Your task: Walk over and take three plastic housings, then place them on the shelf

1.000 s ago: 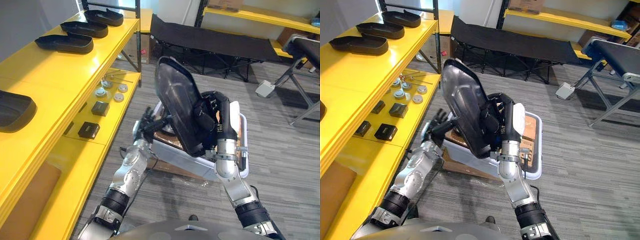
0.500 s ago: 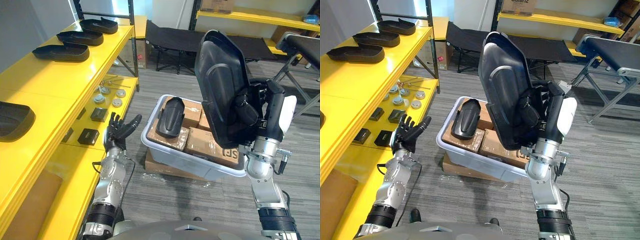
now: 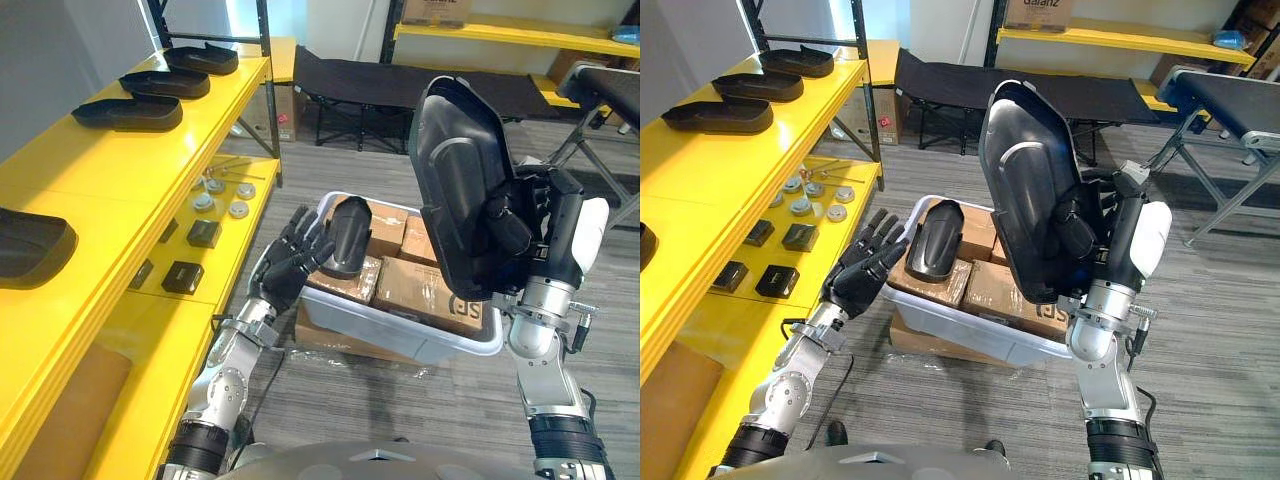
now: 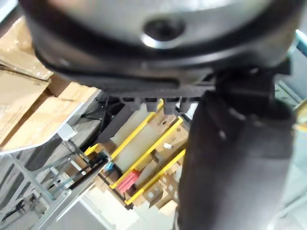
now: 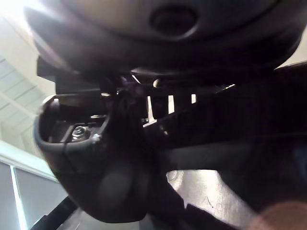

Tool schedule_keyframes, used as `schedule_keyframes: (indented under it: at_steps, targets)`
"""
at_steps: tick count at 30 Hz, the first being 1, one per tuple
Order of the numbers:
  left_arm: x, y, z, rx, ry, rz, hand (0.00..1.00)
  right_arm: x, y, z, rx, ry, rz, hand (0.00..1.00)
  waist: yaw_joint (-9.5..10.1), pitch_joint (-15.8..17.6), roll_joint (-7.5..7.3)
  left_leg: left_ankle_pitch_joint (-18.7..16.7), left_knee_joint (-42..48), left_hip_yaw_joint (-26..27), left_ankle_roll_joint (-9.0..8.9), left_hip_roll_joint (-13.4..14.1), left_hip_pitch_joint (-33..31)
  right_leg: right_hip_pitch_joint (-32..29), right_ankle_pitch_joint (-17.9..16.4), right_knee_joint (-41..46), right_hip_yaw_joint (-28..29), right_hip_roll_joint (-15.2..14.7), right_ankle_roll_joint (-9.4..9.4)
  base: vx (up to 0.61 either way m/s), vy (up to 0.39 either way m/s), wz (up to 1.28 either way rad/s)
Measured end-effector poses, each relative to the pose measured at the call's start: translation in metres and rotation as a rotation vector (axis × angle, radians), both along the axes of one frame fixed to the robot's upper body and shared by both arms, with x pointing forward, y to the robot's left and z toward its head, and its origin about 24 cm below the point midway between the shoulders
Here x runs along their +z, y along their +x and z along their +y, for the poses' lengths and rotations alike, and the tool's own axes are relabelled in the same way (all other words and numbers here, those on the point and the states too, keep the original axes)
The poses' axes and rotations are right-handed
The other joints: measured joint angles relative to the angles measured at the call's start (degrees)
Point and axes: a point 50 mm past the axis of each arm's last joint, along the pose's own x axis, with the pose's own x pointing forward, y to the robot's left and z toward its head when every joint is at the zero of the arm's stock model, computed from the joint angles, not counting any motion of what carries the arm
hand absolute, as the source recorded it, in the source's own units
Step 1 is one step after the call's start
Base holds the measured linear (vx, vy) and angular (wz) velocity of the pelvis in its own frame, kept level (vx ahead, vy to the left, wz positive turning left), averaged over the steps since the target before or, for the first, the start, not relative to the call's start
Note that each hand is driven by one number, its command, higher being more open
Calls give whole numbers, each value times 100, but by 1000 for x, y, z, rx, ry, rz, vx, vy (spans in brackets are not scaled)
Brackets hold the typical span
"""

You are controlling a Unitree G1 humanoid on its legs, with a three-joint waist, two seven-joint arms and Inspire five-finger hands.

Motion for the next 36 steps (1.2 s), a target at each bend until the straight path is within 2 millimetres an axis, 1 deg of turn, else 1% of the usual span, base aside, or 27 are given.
schedule_keyframes:
  at_steps: [5, 8, 13, 15, 20, 28, 32, 36]
  targets:
    - [-2, -9, 4, -58, -3, -54, 100, 3, 1, -3, 16, -37, 13, 0, 12, 0, 0, 4, 0, -10, 6, 0, 0, 8, -3, 0, -12, 0, 1, 0, 0, 0]
    - [1, -9, 4, -78, 2, -84, 100, 3, 2, -1, 39, -43, 22, 0, 23, 1, 1, 2, 0, -16, 3, -1, -1, 12, -14, 5, -19, 0, -3, 0, 0, 0]
    - [13, -10, -7, -124, 12, -140, 100, 0, 4, 8, 102, -52, 55, 0, 24, 3, 4, -19, 0, -20, -25, 0, -2, 11, -19, 8, -24, 0, -5, 0, 0, 0]
    - [17, -11, -13, -149, 43, -166, 100, -3, 6, 15, 148, -58, 85, 0, 23, 6, 10, -21, 0, -20, -26, -1, -2, 11, -21, 8, -24, 0, -7, 0, 0, 0]
    - [15, -13, -21, -166, 78, -147, 100, -10, 9, 30, 234, -64, 138, 0, 26, 16, 26, -24, 1, -20, -30, -1, -2, 10, -24, 8, -26, 0, -8, 0, 0, 0]
    - [12, -12, -23, -139, 87, -112, 100, -22, 10, 57, 362, -47, 201, 0, 36, 68, 97, -27, 1, -24, -31, -2, -2, 12, -36, 12, -33, 0, -11, 0, 0, 0]
    - [10, -14, -30, -152, 90, -80, 100, -27, 7, 73, 433, -38, 216, 0, 47, 75, 93, -27, 1, -26, -26, -2, -2, 13, -43, 16, -36, 0, -15, 0, 0, 0]
    - [7, -13, -31, -134, 99, -35, 100, -32, 4, 87, 506, -38, 231, 0, 59, 78, 91, -26, 1, -39, -18, -2, -2, 19, -58, 27, -48, 0, -15, 0, 0, 0]
